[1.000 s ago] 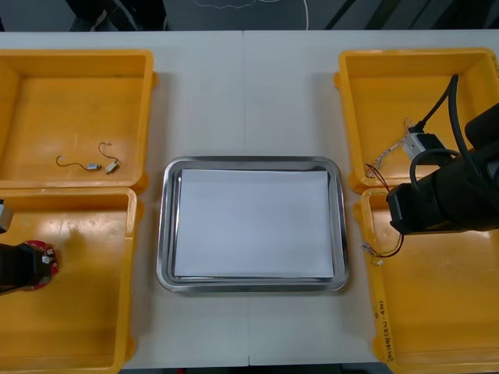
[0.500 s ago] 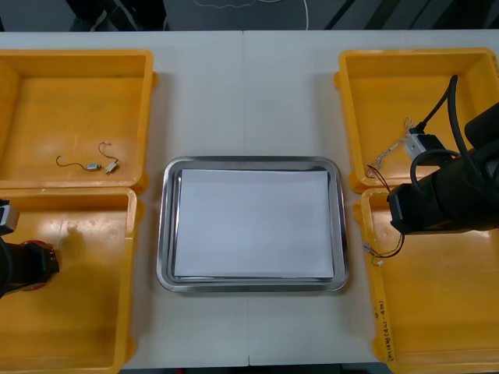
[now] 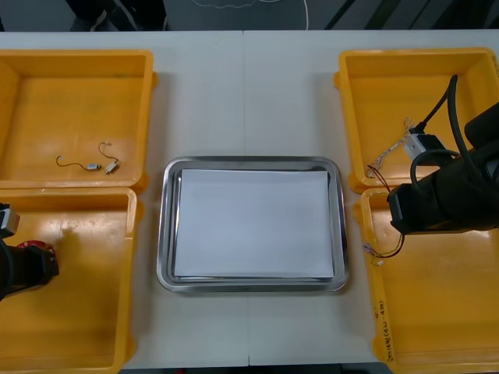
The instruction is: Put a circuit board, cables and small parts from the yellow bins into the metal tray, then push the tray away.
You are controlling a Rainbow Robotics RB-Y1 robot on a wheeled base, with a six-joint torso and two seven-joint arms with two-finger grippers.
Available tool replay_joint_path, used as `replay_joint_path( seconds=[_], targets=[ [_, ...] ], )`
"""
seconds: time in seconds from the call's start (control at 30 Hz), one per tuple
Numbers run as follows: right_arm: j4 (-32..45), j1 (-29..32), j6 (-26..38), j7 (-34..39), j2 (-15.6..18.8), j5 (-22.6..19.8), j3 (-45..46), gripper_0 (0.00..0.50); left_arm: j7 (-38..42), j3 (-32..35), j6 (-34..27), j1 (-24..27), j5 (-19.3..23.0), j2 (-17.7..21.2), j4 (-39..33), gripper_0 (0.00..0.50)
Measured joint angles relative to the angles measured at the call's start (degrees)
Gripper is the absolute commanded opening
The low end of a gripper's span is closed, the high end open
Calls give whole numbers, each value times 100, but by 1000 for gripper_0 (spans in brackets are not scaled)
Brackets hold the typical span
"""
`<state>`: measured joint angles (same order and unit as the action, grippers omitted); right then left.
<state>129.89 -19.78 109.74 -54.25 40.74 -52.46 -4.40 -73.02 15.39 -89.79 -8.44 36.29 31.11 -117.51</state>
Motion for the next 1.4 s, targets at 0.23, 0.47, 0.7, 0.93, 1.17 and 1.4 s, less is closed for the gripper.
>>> replay_joint_path(
  seconds=[0.23,0.47,0.7,0.93,1.17,1.4],
  targets=[
    [-1,0,0,0,0,0,0,0,-112,-52,57,0,-55,-33,80,500],
    [-2,0,0,0,0,0,0,0,-112,-52,58,0,-90,-94,86,66],
    [-2,0,0,0,0,0,0,0,-113,-52,58,0,-110,-96,86,0],
    [-2,0,0,0,0,0,0,0,-113,-52,58,0,-112,-96,86,0],
    [-3,0,0,0,0,0,0,0,-114,-32,-187,0,-112,-96,-110,0],
    [-4,1,0,0,0,-1,0,0,-114,271,-998,-3,-94,-98,-851,0]
  ],
)
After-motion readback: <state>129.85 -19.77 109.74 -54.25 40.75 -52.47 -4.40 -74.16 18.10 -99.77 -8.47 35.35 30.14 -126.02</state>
